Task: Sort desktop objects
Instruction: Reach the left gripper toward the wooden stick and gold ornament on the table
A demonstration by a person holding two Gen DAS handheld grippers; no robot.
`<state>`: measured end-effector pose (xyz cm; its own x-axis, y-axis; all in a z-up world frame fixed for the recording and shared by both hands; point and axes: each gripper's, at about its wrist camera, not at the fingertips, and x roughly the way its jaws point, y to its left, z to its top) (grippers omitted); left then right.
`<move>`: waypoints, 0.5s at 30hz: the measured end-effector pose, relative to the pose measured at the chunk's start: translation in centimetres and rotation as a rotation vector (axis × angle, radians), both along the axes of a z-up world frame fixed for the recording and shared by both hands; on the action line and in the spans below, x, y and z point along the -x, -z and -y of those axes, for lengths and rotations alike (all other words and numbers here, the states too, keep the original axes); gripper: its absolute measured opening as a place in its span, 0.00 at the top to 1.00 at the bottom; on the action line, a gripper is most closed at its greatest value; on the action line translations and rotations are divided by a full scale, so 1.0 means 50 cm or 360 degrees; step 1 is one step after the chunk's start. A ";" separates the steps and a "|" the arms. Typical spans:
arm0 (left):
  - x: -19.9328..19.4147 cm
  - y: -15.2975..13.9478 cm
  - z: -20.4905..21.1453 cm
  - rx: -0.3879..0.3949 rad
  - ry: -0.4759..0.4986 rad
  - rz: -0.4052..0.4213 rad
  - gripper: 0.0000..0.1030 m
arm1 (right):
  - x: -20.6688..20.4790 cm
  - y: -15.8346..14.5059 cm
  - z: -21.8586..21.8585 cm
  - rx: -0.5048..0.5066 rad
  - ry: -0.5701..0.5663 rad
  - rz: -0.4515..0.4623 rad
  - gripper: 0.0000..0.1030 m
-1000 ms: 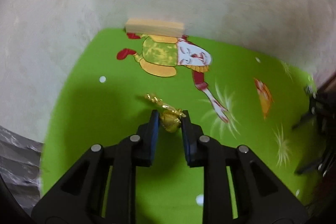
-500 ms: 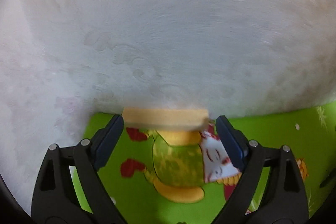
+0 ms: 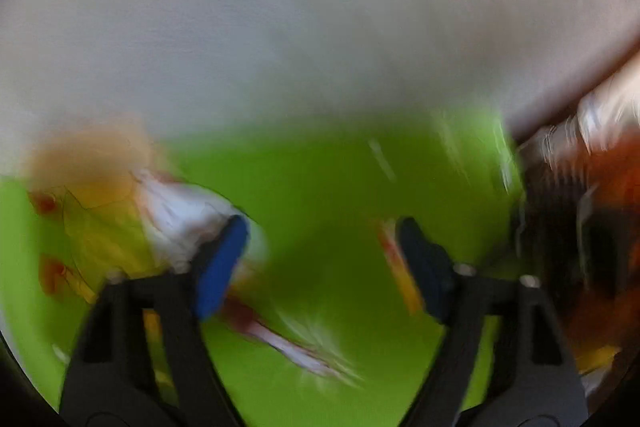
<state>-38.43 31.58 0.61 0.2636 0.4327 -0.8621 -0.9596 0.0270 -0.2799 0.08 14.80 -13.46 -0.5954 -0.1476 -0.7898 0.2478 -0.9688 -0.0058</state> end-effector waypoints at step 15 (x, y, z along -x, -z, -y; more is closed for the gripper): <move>0.151 0.000 0.019 -0.0012 -0.0643 -0.0388 0.02 | 0.002 0.007 0.003 0.0020 0.0026 0.0013 0.15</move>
<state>-45.98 30.62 0.62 -0.1369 0.4653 -0.8745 -0.9314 -0.3611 -0.0463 0.00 14.65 -13.82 -0.5911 -0.1476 -0.7929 0.2316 -0.9728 0.0084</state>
